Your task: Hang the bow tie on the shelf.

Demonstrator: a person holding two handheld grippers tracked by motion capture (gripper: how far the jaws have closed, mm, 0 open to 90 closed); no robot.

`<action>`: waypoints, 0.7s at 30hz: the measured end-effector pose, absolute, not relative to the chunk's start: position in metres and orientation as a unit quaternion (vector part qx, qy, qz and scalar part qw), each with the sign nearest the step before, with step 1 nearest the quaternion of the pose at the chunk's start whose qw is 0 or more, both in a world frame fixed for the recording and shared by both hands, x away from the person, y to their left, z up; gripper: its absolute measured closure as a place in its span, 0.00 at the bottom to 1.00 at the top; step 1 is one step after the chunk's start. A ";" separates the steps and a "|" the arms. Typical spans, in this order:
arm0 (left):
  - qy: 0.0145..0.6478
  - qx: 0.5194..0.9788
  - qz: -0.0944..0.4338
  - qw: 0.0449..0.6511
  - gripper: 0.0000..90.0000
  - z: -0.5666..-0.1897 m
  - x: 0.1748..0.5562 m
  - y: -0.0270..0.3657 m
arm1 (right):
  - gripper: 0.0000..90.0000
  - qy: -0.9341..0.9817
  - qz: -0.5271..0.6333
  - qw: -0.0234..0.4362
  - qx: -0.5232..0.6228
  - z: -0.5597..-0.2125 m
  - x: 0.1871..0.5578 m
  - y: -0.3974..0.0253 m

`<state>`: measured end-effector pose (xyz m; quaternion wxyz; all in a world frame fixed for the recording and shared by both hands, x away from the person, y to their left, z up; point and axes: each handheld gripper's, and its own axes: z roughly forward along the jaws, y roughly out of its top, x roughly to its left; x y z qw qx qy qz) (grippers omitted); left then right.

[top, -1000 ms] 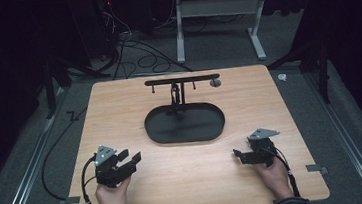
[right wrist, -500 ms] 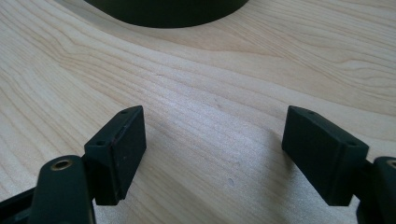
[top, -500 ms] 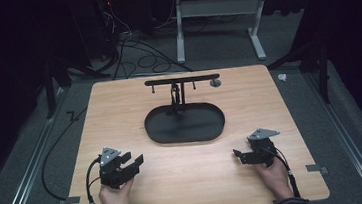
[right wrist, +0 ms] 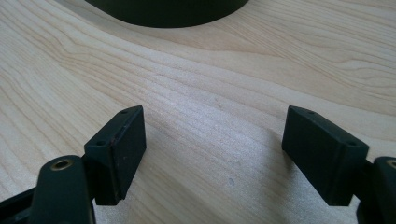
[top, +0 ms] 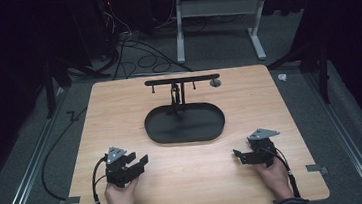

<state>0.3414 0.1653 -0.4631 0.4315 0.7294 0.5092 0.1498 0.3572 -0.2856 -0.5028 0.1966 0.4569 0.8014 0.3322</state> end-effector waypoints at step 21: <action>0.503 0.744 0.153 0.412 0.52 -0.479 0.352 0.149 | 0.25 0.801 0.332 0.197 0.457 -0.503 0.357 -0.286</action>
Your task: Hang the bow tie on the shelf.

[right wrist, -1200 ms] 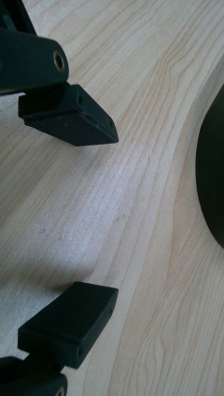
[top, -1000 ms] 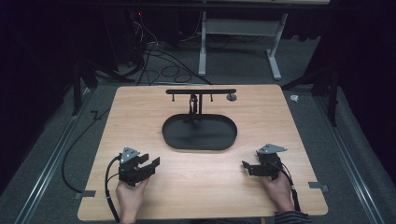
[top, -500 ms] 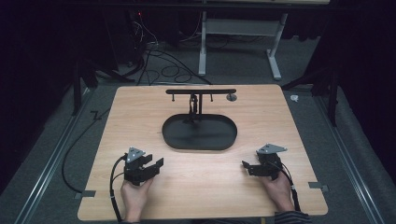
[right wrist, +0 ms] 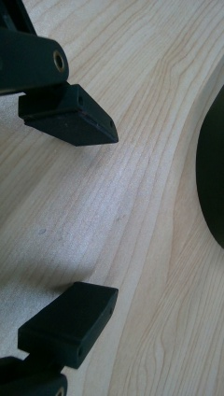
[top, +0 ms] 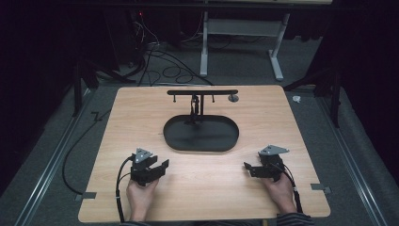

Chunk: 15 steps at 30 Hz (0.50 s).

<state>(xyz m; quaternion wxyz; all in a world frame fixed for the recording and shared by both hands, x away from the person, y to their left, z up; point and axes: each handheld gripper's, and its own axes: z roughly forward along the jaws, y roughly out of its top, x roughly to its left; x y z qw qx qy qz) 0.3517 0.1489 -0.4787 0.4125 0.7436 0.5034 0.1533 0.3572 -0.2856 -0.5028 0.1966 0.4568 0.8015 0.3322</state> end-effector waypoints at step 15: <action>0.511 0.745 0.156 0.399 0.51 -0.490 0.358 0.145 | 0.25 0.801 0.332 0.197 0.457 -0.503 0.357 -0.286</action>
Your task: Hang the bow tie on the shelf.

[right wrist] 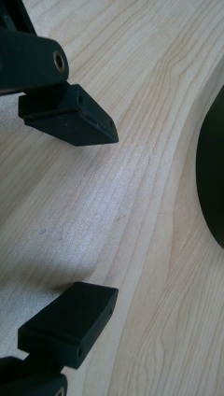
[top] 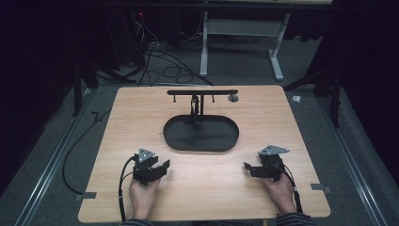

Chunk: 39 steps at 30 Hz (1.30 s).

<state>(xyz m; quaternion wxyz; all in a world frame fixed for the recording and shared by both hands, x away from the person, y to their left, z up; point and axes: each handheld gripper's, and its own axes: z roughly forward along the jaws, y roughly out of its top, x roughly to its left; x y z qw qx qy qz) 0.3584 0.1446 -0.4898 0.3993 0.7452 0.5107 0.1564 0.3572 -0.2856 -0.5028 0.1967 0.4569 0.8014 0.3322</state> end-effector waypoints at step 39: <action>0.504 0.757 0.212 0.358 0.48 -0.506 0.366 0.129 | 0.25 0.801 0.332 0.197 0.457 -0.503 0.357 -0.286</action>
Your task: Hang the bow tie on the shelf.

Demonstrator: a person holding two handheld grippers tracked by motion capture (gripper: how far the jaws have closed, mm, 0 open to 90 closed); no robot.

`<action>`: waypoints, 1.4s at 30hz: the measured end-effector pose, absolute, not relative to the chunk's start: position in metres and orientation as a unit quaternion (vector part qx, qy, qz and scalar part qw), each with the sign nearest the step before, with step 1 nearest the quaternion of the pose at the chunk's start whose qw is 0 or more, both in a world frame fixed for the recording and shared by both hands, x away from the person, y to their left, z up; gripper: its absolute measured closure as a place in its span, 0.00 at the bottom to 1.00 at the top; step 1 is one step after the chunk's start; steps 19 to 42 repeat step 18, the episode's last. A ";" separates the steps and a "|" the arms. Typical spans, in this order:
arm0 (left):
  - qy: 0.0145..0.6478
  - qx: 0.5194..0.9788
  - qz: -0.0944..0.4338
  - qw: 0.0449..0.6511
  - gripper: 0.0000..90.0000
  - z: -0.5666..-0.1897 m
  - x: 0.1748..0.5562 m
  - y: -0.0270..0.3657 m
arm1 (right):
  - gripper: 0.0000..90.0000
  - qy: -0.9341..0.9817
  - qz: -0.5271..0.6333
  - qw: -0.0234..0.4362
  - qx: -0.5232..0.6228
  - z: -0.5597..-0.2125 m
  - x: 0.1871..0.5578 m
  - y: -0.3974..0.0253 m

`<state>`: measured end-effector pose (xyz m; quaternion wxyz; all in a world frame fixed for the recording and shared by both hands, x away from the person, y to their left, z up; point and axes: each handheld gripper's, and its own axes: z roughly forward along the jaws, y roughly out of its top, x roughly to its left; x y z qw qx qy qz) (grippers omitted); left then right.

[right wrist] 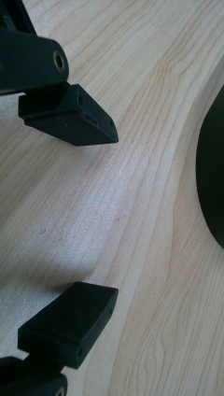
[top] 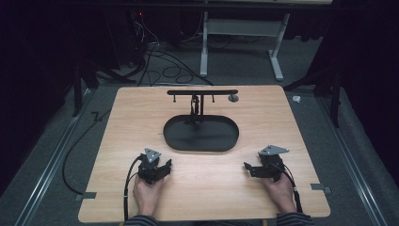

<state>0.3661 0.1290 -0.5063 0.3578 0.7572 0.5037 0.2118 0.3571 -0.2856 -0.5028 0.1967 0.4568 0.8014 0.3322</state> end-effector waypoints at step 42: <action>0.497 0.765 0.216 0.349 0.40 -0.507 0.365 0.125 | 0.25 0.802 0.332 0.197 0.456 -0.503 0.357 -0.286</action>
